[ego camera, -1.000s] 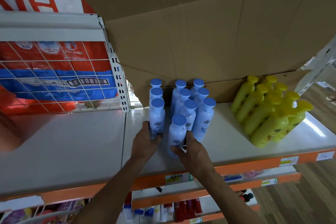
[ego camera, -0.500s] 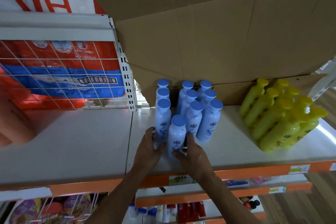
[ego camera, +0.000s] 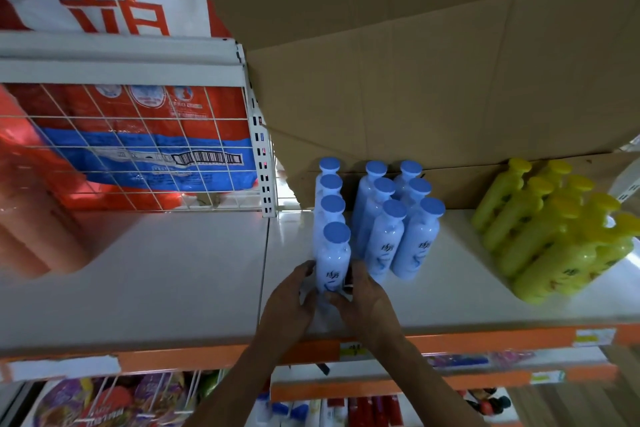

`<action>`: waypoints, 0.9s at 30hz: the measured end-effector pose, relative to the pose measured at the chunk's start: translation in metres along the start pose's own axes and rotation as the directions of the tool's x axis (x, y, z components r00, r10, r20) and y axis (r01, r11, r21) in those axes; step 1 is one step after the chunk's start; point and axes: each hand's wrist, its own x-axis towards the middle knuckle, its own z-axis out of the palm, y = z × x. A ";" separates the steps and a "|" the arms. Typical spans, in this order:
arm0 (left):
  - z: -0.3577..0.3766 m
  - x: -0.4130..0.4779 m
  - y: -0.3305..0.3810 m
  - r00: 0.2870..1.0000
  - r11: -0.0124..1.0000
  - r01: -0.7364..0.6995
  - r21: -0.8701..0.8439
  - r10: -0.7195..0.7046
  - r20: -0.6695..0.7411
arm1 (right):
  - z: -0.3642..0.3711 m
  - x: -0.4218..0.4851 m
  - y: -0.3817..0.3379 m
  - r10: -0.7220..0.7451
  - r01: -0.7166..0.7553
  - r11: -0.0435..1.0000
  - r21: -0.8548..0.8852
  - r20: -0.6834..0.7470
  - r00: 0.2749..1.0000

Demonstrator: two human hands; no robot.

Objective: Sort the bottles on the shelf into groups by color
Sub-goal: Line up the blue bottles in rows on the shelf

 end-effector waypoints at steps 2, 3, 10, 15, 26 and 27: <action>-0.001 -0.001 0.000 1.000 1.000 -0.015 -0.005 0.015 0.002 | 0.001 0.000 -0.001 0.013 -0.013 1.000 -0.006 -0.005 1.000; -0.001 -0.001 -0.001 1.000 1.000 -0.018 -0.007 0.018 0.008 | 0.002 -0.001 -0.002 0.021 -0.021 1.000 -0.008 -0.008 1.000; -0.006 0.000 -0.002 0.997 0.999 -0.004 -0.035 0.007 0.070 | 0.005 -0.005 -0.007 0.033 -0.034 0.998 -0.045 -0.026 0.999; -0.011 0.001 -0.002 0.993 0.999 -0.034 -0.030 0.037 0.108 | 0.005 -0.006 -0.011 0.043 -0.047 0.994 -0.095 -0.046 0.998; -0.022 -0.004 0.001 0.978 0.998 -0.055 0.010 0.052 0.200 | 0.004 -0.013 -0.025 0.088 -0.096 0.976 -0.193 -0.051 0.995; -0.023 -0.005 0.000 0.977 0.999 -0.050 0.002 0.048 0.208 | 0.005 -0.017 -0.025 0.081 -0.092 0.975 -0.200 -0.062 0.995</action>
